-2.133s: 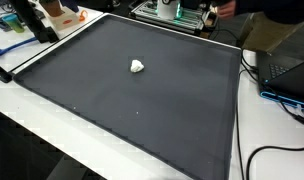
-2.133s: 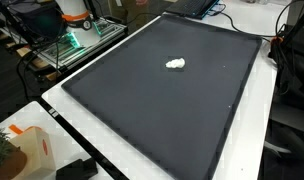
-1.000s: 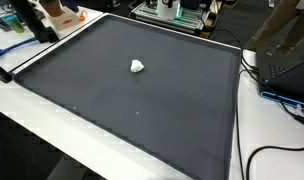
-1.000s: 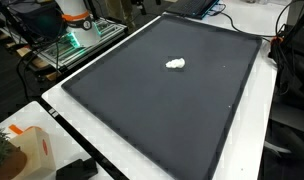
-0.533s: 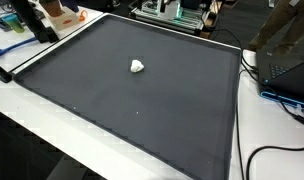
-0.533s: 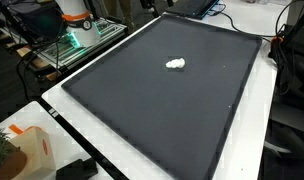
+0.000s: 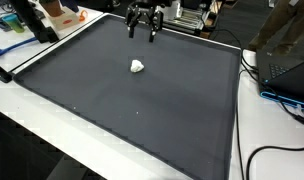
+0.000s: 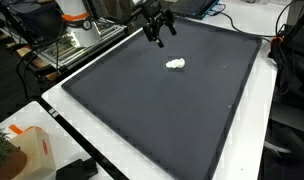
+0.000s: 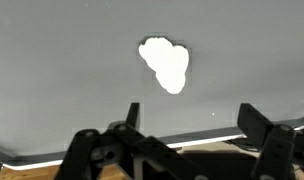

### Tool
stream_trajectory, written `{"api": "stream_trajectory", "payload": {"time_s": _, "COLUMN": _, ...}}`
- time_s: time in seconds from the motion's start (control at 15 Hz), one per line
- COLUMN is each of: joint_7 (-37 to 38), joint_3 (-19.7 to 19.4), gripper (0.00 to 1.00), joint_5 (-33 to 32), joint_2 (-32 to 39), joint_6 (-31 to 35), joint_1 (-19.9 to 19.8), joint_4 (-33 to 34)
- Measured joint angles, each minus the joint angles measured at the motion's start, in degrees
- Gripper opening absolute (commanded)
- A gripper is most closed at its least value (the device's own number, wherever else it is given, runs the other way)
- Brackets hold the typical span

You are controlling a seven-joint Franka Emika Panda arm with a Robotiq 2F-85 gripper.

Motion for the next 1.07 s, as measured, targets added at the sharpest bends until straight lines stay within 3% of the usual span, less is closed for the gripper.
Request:
{"api": "stream_trajectory", "payload": {"time_s": 0.27, "joint_7": 0.1, "joint_3": -2.6, "gripper": 1.0, "joint_5": -0.4, "joint_2": 10.8, "joint_6": 10.5, "joint_1": 2.1, "joint_4": 0.1}}
{"api": "stream_trajectory", "payload": {"time_s": 0.4, "joint_7": 0.4, "joint_3": -2.8, "gripper": 1.0, "joint_5": -0.7, "joint_2": 13.4, "joint_6": 12.5, "joint_1": 2.3, "joint_4": 0.5}}
{"api": "stream_trajectory", "payload": {"time_s": 1.07, "joint_7": -1.3, "joint_3": -6.1, "gripper": 1.0, "joint_5": 1.5, "joint_2": 12.8, "joint_6": 12.5, "joint_1": 8.9, "joint_4": 1.9}}
